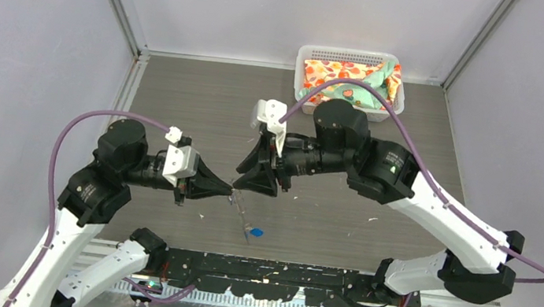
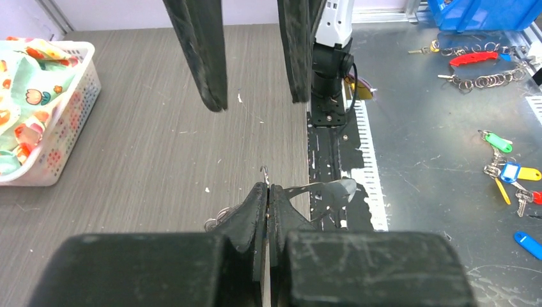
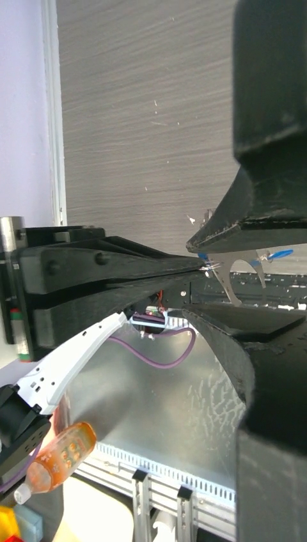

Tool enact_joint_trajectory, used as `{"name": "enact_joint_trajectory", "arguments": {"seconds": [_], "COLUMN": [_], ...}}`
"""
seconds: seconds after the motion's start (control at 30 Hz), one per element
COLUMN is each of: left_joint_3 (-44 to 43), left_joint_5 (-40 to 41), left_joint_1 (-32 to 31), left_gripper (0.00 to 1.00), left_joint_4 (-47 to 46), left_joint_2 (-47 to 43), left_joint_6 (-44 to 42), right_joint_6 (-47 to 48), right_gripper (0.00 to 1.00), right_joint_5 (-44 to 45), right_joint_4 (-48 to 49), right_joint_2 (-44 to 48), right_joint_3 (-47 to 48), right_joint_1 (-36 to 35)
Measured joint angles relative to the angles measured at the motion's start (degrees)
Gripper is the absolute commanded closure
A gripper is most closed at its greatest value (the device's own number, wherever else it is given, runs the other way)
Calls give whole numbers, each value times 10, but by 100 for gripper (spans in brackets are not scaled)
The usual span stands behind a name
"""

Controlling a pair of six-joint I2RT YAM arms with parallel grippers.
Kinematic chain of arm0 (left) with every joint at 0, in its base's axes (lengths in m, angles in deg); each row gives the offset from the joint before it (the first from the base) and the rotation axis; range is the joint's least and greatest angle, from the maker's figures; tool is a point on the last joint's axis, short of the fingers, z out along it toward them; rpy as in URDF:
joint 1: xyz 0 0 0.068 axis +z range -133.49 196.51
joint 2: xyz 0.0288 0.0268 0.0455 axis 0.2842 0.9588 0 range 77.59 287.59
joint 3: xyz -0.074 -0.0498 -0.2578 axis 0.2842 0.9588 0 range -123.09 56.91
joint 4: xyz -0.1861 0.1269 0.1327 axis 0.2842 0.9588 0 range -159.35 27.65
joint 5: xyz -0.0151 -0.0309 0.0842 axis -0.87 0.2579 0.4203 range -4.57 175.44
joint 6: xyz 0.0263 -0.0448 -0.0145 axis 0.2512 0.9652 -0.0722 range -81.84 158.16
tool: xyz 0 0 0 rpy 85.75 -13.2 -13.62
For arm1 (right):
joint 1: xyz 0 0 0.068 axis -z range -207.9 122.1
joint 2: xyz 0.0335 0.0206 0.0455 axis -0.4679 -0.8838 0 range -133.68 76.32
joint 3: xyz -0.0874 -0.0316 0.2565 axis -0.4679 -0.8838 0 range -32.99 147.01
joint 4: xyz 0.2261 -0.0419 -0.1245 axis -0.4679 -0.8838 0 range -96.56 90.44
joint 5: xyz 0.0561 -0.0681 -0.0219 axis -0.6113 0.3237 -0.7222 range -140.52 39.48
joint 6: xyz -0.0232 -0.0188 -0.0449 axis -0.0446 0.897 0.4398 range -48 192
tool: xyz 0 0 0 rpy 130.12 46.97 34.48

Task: Put the keys on the keyring
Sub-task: Adjust the key on the keyring.

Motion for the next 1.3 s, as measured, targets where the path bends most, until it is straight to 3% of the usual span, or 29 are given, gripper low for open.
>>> {"name": "enact_joint_trajectory", "arguments": {"seconds": [0.2,0.43,0.97,1.1,1.2,1.3], "left_joint_3": [-6,-12,-19,-19,-19,-19], "left_joint_5": [-2,-12,-30,-32,-32,-32], "left_joint_1": [0,0,0,0,0,0], "left_gripper": [100,99,99,99,100,100], "left_joint_4": [9,12,13,13,13,13], "left_joint_2": [10,13,27,27,28,30], "left_joint_6": [0,1,7,7,7,9], "right_joint_6": [64,101,114,114,116,120], "right_gripper": [59,63,73,82,99,99], "right_joint_5": [-6,-15,-31,-31,-31,-33], "right_joint_4": [-183,-273,-274,-269,-270,-273], "right_joint_2": [-96,-139,-140,-140,-140,-140], "right_joint_3": [173,183,186,186,186,186], "right_joint_1": [0,0,-1,-1,-1,-2]}}
